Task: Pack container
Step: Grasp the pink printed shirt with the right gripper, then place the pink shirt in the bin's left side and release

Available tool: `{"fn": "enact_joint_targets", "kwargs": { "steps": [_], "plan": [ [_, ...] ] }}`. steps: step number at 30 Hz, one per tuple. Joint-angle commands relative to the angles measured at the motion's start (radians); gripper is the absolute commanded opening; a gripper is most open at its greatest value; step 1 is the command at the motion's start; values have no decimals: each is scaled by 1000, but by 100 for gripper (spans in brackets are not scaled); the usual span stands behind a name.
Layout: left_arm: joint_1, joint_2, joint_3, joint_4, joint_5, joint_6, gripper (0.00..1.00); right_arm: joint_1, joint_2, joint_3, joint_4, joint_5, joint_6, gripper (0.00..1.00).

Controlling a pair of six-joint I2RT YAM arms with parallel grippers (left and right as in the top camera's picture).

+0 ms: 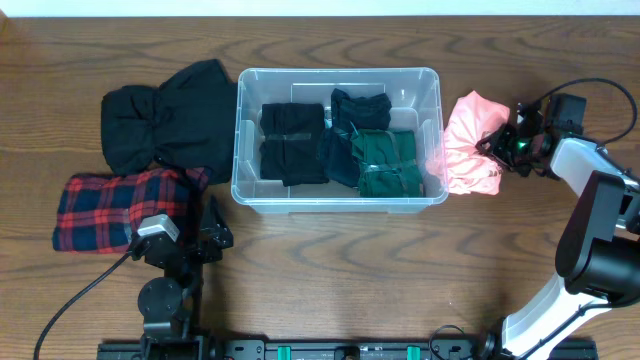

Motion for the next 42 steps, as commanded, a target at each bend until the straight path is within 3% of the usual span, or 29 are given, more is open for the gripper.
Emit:
{"fn": "enact_joint_targets", "kwargs": {
  "steps": [1, 7, 13, 16, 18, 23, 27, 31, 35, 39, 41, 42],
  "plan": [
    [5, -6, -32, -14, 6, 14, 98, 6, -38, -8, -65, 47, 27, 11],
    [5, -6, -32, -14, 6, 14, 98, 52, -362, -8, -175, 47, 33, 8],
    [5, -6, -32, -14, 6, 14, 98, 225, -721, -8, -170, 63, 76, 9],
    [5, -6, -32, -14, 6, 14, 98, 334, -801, -8, -124, 65, 123, 8],
    [5, -6, -32, -14, 6, 14, 98, 412, -809, -8, -89, 75, 182, 2],
    [5, -6, -32, -14, 6, 14, 98, 638, -700, -9, 74, 175, 311, 4],
    [5, -6, -32, -14, 6, 14, 98, 781, -514, -9, 278, 181, 403, 4],
    [5, -6, -32, -14, 6, 14, 98, 856, -320, -9, 472, 181, 529, 1],
    [5, -6, -32, -14, 7, 14, 98, 882, -150, -8, 659, 140, 650, 8],
    [5, -6, -32, -14, 6, 14, 98, 886, -21, -8, 786, 69, 713, 17],
    [5, -6, -32, -14, 6, 14, 98, 881, 26, -8, 786, 55, 705, 47],
    [5, -6, -32, -14, 6, 14, 98, 876, 35, -8, 786, 33, 691, 54]
  ]
}}
